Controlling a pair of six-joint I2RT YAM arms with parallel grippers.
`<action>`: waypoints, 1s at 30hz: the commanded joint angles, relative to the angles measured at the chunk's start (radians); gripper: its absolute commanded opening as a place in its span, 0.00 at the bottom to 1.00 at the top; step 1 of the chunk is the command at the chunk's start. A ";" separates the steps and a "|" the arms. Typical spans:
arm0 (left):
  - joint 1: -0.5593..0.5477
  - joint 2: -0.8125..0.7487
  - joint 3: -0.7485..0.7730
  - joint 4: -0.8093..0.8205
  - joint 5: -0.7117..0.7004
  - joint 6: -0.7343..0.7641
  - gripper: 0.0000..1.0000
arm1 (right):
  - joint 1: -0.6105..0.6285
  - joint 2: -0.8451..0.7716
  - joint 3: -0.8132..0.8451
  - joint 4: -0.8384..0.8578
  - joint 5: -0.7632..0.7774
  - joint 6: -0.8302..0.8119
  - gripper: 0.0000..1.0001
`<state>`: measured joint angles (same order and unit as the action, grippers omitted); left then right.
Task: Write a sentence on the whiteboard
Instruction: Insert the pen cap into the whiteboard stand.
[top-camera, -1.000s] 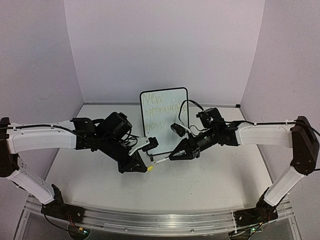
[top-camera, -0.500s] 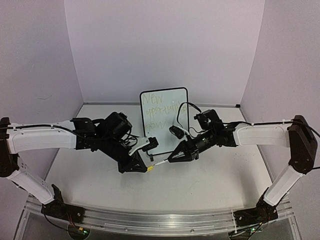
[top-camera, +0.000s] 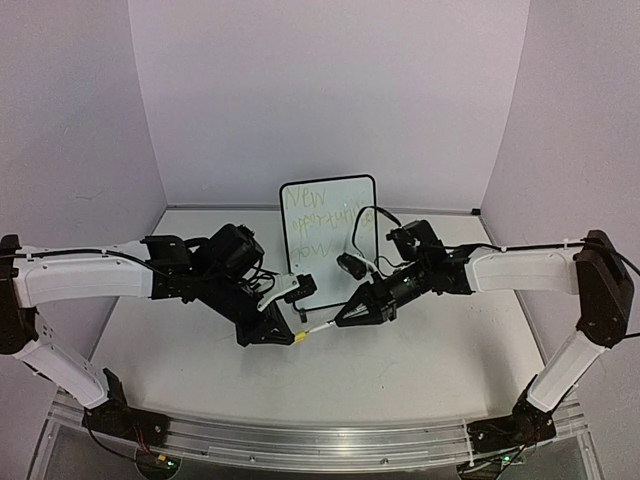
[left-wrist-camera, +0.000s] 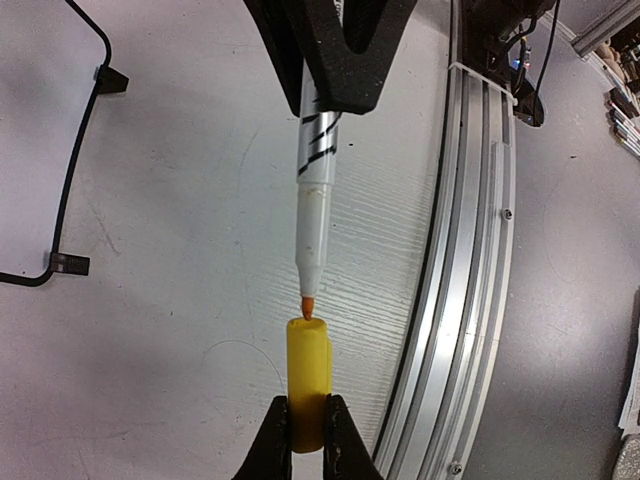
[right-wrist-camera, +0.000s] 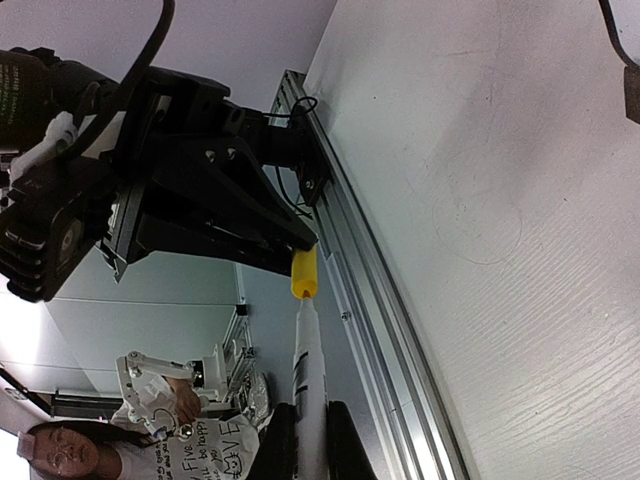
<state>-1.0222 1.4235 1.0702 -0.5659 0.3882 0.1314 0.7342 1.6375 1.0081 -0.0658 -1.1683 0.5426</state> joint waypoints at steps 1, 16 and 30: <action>-0.003 -0.009 -0.008 0.027 -0.004 0.004 0.00 | 0.010 0.014 0.045 0.019 -0.016 -0.007 0.00; -0.003 -0.024 -0.012 0.034 0.005 0.003 0.00 | 0.036 0.051 0.068 0.018 -0.020 -0.009 0.00; -0.003 -0.069 -0.030 0.069 0.042 -0.008 0.00 | 0.052 0.085 0.096 0.020 -0.059 -0.009 0.00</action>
<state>-1.0229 1.3957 1.0381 -0.5457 0.4139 0.1299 0.7801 1.7093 1.0622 -0.0612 -1.1982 0.5425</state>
